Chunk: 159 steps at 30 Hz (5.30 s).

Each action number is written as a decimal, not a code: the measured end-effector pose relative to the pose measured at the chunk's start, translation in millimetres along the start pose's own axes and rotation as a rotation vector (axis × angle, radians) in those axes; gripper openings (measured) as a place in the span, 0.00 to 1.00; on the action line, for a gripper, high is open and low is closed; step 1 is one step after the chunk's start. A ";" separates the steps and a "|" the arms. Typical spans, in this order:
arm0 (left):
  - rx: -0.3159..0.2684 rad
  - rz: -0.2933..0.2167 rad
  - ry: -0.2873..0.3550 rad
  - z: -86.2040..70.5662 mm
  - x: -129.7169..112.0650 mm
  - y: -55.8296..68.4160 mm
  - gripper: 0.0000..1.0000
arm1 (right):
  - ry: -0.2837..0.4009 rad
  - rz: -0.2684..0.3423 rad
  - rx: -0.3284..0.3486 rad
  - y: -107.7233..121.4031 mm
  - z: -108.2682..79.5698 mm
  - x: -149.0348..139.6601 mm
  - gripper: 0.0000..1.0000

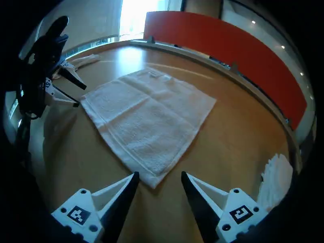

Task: Fold towel

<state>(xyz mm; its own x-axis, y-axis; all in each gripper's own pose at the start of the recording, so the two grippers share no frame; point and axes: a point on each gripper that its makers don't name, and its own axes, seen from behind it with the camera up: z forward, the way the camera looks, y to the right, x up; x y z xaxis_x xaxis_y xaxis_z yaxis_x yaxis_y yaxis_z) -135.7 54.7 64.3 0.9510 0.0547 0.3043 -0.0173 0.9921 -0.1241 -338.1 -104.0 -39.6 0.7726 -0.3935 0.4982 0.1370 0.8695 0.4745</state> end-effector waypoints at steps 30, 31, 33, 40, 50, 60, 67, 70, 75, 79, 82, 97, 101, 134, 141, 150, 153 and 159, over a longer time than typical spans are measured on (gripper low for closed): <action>0.044 -0.054 -0.046 3.4 -9.0 -1.8 0.24 | -0.008 0.006 0.064 -18.6 1.3 -0.5 0.19; 0.044 -0.058 -0.046 3.3 -9.0 -1.8 0.23 | -0.008 0.007 0.063 -18.6 1.3 -0.4 0.19; 0.044 -0.066 -0.047 3.1 -9.0 -1.7 0.20 | -0.010 0.011 0.063 -18.5 1.1 -0.4 0.17; 0.047 -0.111 -0.045 2.9 -8.7 -1.7 0.09 | -0.006 0.033 0.064 -16.3 0.2 2.2 0.16; 0.036 -0.135 -0.038 0.3 -3.8 0.7 0.09 | 0.003 0.020 0.058 -12.0 -3.0 7.2 0.16; 0.026 -0.191 -0.021 -24.8 10.3 6.3 0.09 | 0.028 0.000 0.065 -8.0 -24.8 26.4 0.16; 0.026 -0.241 -0.010 -49.8 21.3 7.0 0.09 | 0.048 -0.016 0.080 -8.2 -50.3 45.4 0.16; 0.026 -0.257 -0.008 -60.7 25.4 7.8 0.09 | 0.055 -0.022 0.087 -9.0 -61.1 53.4 0.16; 0.024 -0.274 -0.001 -78.3 33.3 10.5 0.09 | 0.064 -0.030 0.099 -11.5 -76.8 64.1 0.16; 0.016 -0.285 0.003 -90.5 39.2 14.1 0.09 | 0.070 -0.030 0.108 -14.5 -88.3 70.0 0.16; 0.009 -0.290 0.002 -97.9 42.1 16.4 0.09 | 0.072 -0.027 0.114 -16.2 -96.4 72.6 0.16; -0.004 -0.310 -0.007 -109.7 46.3 24.8 0.09 | 0.060 -0.011 0.120 -16.5 -108.1 67.5 0.16; 0.001 -0.321 0.001 -107.7 51.4 21.7 0.09 | 0.061 -0.008 0.119 -13.4 -106.1 70.2 0.16; 0.067 -0.302 0.006 1.6 103.5 -44.3 0.09 | -0.023 0.063 0.054 63.1 -2.2 91.7 0.16; 0.068 -0.306 -0.011 18.8 97.1 -48.5 0.08 | -0.042 0.086 0.062 63.3 12.6 85.5 0.16; 0.084 -0.315 -0.004 41.1 101.5 -61.0 0.08 | -0.038 0.105 0.036 72.6 30.6 88.9 0.18; 0.094 -0.317 -0.002 48.5 103.4 -66.1 0.09 | -0.037 0.115 0.024 76.3 37.3 90.6 0.22; 0.127 -0.320 -0.005 56.4 104.3 -76.4 0.28 | -0.040 0.130 0.008 80.2 45.9 91.9 0.32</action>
<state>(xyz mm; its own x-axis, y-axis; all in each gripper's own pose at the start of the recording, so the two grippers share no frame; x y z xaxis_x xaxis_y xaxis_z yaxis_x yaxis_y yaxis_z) -52.6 -9.1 158.8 0.9129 -0.2612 0.3137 0.2430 0.9652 0.0965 -284.6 -84.2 77.5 0.7582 -0.2894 0.5843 0.0321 0.9115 0.4099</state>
